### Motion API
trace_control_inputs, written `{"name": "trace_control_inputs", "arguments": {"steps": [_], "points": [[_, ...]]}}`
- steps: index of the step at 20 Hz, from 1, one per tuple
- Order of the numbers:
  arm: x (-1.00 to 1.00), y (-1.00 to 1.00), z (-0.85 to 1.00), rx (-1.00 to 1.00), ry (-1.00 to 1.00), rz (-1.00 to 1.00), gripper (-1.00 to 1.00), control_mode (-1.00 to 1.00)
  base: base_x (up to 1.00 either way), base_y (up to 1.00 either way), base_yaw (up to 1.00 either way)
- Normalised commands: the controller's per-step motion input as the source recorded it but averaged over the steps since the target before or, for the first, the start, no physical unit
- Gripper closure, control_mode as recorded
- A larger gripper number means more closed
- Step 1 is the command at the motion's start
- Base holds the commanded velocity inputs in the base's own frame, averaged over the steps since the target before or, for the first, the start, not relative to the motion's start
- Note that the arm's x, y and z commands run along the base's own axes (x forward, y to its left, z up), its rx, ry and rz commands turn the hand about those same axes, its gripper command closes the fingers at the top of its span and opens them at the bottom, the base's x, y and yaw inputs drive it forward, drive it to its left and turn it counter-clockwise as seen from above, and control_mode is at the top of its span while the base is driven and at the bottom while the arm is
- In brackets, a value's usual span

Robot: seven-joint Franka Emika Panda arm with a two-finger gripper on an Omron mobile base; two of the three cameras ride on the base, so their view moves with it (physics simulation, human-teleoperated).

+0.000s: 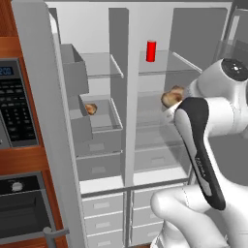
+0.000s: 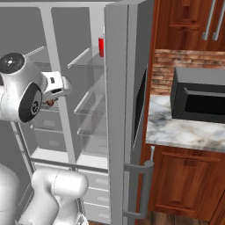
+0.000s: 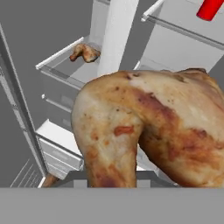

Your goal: There's a chicken drumstick in the fridge that needs to be moved to the freezer for freezing. Pick up the chicken drumstick from the fridge, place it on any shelf in the freezer, and close the fridge and freezer doors when done.

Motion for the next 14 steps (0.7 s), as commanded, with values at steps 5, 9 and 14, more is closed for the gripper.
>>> {"name": "trace_control_inputs", "arguments": {"steps": [5,9,14], "points": [[-0.57,0.58,0.80,0.05,-0.16,0.06,1.00,-1.00,0.00,0.00,0.00],[-0.38,0.50,0.57,0.11,-0.33,0.11,1.00,-1.00,0.00,0.00,0.00],[-0.12,0.27,0.09,0.20,-0.40,0.13,1.00,-1.00,0.00,0.00,0.00]]}}
